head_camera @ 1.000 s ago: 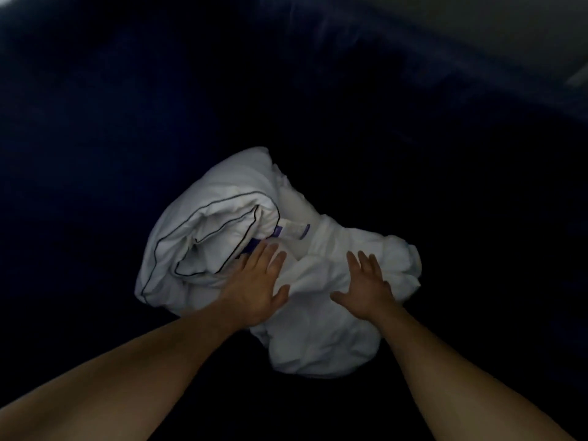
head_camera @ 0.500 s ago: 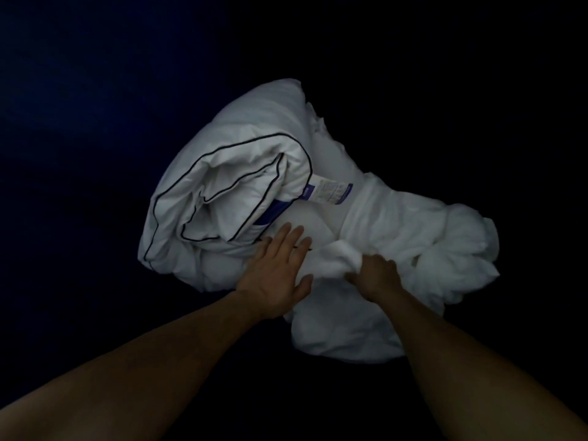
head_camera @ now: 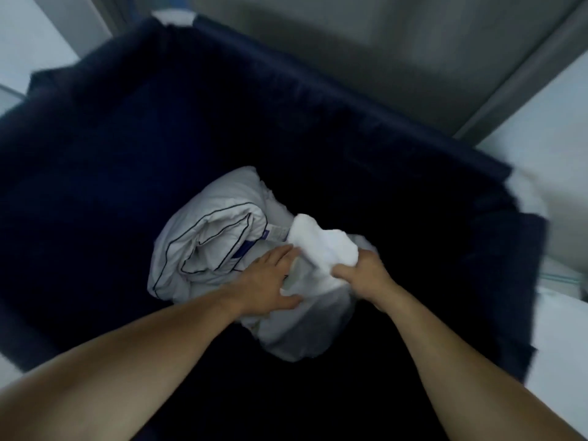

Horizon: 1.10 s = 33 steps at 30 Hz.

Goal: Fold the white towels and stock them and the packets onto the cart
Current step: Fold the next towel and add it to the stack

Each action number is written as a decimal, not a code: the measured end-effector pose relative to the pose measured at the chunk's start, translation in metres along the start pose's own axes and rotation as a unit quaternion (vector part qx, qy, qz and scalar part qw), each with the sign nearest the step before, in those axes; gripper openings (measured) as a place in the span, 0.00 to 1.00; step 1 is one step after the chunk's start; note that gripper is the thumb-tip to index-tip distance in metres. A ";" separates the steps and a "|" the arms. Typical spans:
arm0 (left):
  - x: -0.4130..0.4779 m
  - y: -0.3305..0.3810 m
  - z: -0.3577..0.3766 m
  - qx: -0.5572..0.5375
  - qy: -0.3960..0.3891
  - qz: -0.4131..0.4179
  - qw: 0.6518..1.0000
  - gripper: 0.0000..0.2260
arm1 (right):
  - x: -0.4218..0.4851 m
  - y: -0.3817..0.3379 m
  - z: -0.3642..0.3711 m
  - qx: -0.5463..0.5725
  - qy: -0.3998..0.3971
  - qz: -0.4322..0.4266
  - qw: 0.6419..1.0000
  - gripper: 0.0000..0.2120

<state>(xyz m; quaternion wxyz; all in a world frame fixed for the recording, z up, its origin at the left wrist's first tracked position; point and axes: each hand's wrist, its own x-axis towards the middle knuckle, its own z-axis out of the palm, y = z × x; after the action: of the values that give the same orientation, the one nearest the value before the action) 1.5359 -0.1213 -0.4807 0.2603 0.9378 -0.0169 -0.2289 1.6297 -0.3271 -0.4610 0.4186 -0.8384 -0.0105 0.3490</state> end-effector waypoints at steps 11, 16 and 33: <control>-0.056 0.188 -0.104 -0.246 0.151 0.026 0.957 0.45 | -0.183 -0.140 -0.121 0.145 0.054 -0.228 0.961 0.14; -0.096 0.285 -0.180 -0.312 0.311 0.061 0.896 0.17 | -0.268 -0.170 -0.176 0.226 0.070 -0.372 0.898 0.22; -0.193 0.493 -0.310 -0.596 0.277 0.148 0.739 0.17 | -0.354 -0.123 -0.243 0.252 0.292 -0.268 0.883 0.16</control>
<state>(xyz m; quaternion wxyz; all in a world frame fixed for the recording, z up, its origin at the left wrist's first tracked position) 1.5415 -0.3690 0.0804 0.7899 0.5989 0.0568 0.1188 1.5396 -0.5259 -0.0712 0.6773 -0.7339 -0.0244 -0.0460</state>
